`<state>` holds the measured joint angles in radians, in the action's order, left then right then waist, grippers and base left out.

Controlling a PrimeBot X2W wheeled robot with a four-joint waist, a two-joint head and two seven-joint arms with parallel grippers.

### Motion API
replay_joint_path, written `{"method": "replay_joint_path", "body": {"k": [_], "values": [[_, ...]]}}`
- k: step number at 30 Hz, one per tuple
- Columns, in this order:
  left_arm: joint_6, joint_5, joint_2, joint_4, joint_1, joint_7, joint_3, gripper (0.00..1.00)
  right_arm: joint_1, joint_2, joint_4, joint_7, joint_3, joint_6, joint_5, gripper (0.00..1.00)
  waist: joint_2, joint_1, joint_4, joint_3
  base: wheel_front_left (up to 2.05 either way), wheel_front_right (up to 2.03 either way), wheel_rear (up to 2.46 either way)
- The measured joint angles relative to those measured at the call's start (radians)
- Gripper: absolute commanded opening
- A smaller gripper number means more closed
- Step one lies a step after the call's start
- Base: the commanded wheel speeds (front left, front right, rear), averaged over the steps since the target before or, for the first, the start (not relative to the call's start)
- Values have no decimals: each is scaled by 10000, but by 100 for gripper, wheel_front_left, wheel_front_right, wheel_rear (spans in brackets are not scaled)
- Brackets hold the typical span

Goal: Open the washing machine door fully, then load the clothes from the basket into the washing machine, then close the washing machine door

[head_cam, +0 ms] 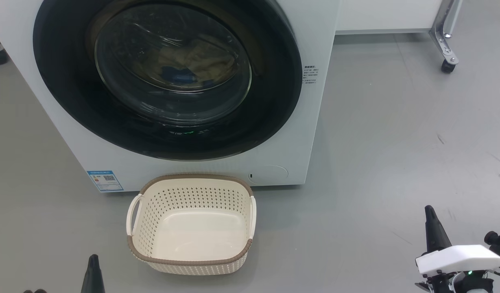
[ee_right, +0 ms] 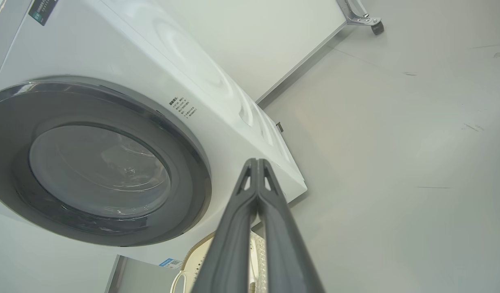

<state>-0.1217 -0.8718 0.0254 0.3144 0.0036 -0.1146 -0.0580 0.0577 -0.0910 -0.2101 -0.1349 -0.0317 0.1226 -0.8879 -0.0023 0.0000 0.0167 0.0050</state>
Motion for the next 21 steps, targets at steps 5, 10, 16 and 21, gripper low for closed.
{"method": "replay_joint_path", "body": {"k": [5,10,16,21], "values": [[0,-500,31,-19,-9,136,82,0,-30,-2,-31,123,56,0,-543,0,0,0,-11,-1,0,0,0],[0,-1151,52,-61,-63,326,173,0,-114,-4,-77,284,138,-2,-1214,0,0,0,-26,-3,0,0,0],[0,-2010,77,-86,-154,529,261,0,-255,-4,-130,485,224,-2,-2025,0,0,0,-43,-5,0,0,0],[0,-2778,88,-125,-207,715,357,0,-336,-6,-192,644,313,-2,-2842,0,0,0,-61,-7,0,0,0]]}}
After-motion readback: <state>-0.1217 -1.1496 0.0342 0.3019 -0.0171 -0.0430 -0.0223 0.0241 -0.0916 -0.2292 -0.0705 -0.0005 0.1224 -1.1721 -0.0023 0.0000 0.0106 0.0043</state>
